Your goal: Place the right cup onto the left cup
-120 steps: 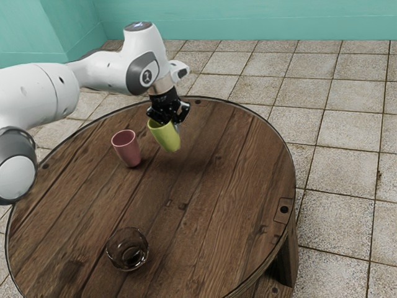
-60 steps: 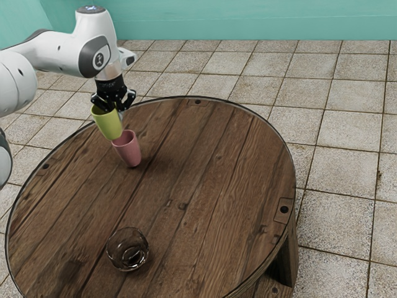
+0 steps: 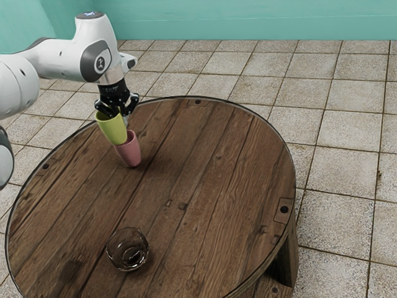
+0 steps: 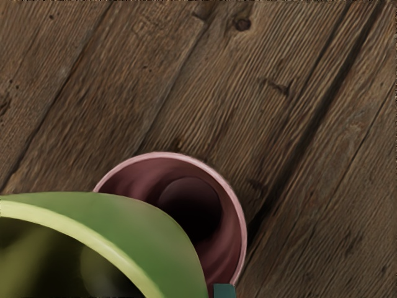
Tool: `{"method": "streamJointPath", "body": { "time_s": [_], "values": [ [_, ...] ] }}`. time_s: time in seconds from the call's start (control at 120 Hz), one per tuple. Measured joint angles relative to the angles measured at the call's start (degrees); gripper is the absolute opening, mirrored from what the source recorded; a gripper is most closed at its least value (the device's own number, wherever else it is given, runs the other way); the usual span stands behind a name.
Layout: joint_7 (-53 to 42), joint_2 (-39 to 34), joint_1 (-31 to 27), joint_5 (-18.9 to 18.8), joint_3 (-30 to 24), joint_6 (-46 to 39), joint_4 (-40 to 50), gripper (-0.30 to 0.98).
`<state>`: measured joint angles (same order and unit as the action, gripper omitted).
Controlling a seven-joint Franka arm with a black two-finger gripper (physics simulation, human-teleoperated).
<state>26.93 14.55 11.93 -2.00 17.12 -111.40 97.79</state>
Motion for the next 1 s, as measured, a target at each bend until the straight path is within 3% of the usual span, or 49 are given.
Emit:
{"method": "streamJointPath", "body": {
  "time_s": [0.308,0.475,0.6,0.775,1.0],
  "values": [
    [0.7,0.9,0.1,0.8,-0.1,-1.2,0.0,-0.09],
    [0.8,1.1,0.1,1.4,-0.1,-1.9,0.0,0.28],
    [0.9,1.1,0.1,1.6,-0.1,-2.1,0.0,0.45],
    [-0.1,-0.2,0.2,0.8,-0.3,-1.8,-1.9,0.58],
    [-13.3,-4.7,1.3,0.0,-6.6,6.4,-13.8,0.64]
  ]
}}
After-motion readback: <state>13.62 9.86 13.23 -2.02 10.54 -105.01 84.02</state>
